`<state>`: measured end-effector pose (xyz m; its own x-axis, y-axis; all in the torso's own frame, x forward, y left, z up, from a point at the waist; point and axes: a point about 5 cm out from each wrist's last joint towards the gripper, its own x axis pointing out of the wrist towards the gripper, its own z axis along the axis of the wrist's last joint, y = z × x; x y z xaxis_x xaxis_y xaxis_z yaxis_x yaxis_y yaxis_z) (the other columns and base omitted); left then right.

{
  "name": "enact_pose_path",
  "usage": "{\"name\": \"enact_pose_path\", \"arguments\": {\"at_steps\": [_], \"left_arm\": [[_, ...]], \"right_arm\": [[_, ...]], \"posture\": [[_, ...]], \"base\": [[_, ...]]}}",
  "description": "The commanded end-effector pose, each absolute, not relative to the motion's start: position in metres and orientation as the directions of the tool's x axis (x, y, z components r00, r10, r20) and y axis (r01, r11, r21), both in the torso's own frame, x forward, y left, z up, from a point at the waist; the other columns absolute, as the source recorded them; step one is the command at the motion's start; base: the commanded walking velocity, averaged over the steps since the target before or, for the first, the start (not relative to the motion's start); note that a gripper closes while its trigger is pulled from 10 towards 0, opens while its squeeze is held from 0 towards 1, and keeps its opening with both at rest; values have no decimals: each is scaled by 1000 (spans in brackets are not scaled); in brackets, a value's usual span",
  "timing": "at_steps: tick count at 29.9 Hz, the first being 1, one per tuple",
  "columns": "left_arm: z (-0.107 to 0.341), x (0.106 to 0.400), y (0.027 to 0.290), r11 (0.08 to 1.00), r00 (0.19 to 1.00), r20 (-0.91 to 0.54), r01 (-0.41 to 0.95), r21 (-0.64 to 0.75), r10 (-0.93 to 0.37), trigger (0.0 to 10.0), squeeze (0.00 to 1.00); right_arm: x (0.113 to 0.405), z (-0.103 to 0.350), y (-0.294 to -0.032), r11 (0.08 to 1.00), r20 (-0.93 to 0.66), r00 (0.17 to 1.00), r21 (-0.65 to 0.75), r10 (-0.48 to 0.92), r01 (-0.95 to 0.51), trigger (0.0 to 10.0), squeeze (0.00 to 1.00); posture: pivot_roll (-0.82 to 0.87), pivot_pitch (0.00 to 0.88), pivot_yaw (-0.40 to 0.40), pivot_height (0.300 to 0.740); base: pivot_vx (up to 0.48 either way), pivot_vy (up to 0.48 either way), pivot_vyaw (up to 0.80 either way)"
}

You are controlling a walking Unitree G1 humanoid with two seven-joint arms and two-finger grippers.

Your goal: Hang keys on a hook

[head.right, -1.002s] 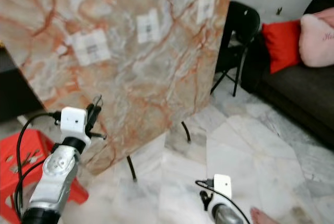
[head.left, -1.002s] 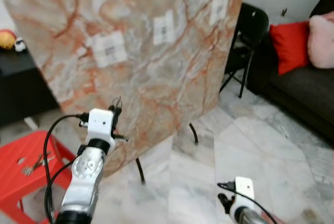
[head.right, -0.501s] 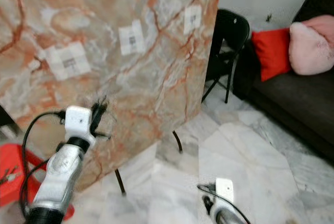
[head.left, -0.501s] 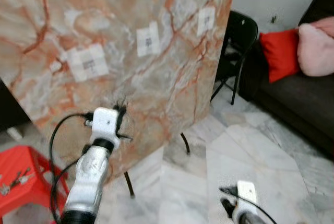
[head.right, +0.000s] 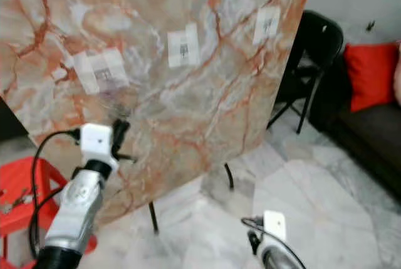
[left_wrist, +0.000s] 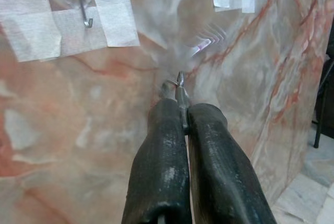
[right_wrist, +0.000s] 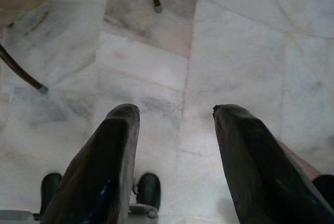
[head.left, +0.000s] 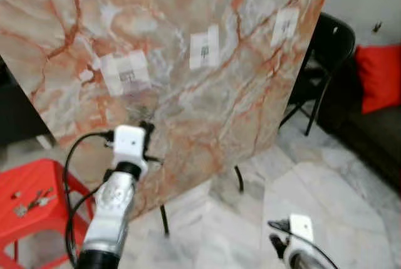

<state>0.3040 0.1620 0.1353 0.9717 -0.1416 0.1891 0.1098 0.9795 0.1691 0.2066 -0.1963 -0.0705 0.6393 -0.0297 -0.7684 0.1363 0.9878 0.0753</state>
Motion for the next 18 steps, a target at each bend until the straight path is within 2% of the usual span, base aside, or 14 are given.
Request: {"name": "enact_pose_path", "arguments": {"at_steps": [1, 13, 18], "left_arm": [[142, 304, 165, 981, 966, 221, 95, 169, -132, 10000, 0], [150, 307, 162, 982, 961, 245, 85, 168, -125, 10000, 0], [150, 309, 163, 982, 963, 244, 74, 171, -115, 10000, 0]], "right_arm": [[207, -71, -190, 987, -772, 636, 89, -17, 134, 10000, 0], [207, -71, -191, 989, -772, 635, 81, -15, 122, 10000, 0], [207, -71, -191, 990, -774, 633, 78, -16, 121, 10000, 0]], "posture": [[99, 0, -70, 740], [99, 0, -72, 740], [99, 0, -72, 740]], "base": [[0, 0, 0], [0, 0, 0], [0, 0, 751]]}}
